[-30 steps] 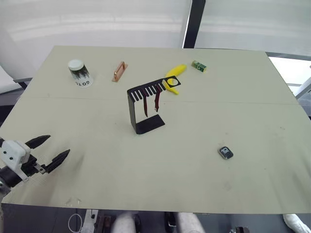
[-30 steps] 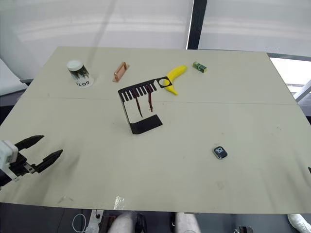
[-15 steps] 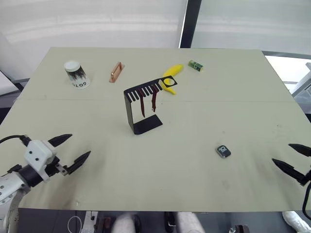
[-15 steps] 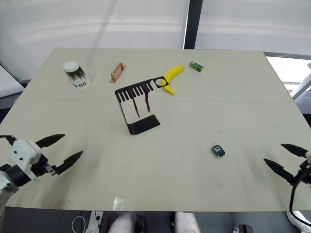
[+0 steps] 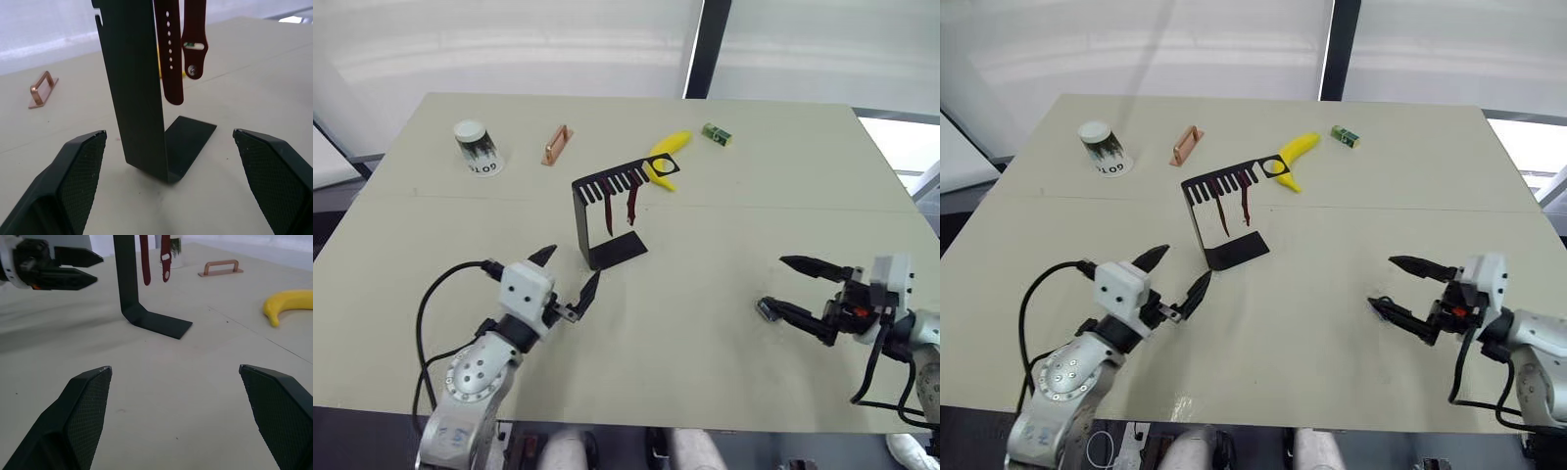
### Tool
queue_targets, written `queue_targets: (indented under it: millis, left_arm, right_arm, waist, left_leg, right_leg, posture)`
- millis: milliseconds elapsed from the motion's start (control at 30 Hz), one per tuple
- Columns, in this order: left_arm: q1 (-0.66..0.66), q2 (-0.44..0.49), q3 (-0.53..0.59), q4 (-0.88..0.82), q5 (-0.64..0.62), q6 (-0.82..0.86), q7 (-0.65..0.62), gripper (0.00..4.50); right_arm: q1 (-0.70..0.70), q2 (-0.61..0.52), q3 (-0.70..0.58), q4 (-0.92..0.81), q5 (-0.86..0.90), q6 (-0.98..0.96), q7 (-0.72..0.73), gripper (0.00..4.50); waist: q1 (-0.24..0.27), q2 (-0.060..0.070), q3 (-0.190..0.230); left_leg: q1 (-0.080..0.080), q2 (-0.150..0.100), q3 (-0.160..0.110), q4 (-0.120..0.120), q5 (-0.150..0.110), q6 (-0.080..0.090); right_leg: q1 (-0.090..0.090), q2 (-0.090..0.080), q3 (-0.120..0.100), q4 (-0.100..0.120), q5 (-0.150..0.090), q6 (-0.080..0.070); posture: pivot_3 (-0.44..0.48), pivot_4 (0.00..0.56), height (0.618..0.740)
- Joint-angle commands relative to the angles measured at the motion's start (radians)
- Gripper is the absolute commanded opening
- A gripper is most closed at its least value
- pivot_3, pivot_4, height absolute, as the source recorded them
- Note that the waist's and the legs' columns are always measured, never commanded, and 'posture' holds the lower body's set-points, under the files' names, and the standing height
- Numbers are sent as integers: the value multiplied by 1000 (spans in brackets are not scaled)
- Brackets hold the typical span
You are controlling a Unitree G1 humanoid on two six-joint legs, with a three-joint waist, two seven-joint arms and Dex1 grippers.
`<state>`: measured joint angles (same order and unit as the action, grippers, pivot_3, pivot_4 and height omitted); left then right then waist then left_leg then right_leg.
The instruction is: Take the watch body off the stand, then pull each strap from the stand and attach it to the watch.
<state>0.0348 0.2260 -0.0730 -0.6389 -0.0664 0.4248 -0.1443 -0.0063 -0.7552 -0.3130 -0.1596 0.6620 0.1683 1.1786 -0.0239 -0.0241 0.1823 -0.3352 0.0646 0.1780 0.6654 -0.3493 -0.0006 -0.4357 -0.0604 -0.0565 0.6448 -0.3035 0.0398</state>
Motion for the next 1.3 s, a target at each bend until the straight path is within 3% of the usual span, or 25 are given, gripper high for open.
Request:
queue_targets:
  millis: [33, 200, 333, 700, 1300]
  left_arm:
    - [-49, -49, -55, 36, 82, 9, 79, 4500]
    - [-114, -99, -70, 122, 149, 2, 138, 4500]
    - [-160, -175, -5, 150, 138, 61, 201, 4500]
    - [-207, -207, -23, 198, 155, 47, 196, 4500]
    - [-295, -285, -30, 316, 237, -16, 330, 4500]
  right_arm:
    - [8, 0, -4, -87, 31, 37, -20, 4423]
    - [17, 25, 9, -149, 21, 36, -43, 4423]
    - [33, 43, 31, -214, 16, 46, -71, 4423]
    - [59, 50, 33, -241, 21, 79, -105, 4423]
    - [108, 51, 32, -248, 12, 83, -122, 4423]
  waist:
    - [1, 0, 0]
    - [-2, 0, 0]
    - [-1, 0, 0]
    - [3, 0, 0]
    - [15, 0, 0]
  left_leg:
    - [0, 0, 0, 0, 0, 0]
    - [1, 0, -1, 0, 0, 0]
    - [1, 0, -1, 1, 0, 0]
    - [1, 0, -2, 1, 0, 1]
    - [1, 0, -2, 2, 0, 1]
  right_leg:
    - [0, 0, 0, 0, 0, 0]
    - [1, 0, -1, 0, 0, 0]
    - [1, 0, -2, 0, 0, 0]
    - [3, 0, -3, 0, 0, 0]
    - [3, 0, -4, 0, 0, 0]
  posture:
    - [0, 150, 729]
    - [0, 150, 729]
    - [0, 150, 729]
    - [0, 150, 729]
    - [0, 150, 729]
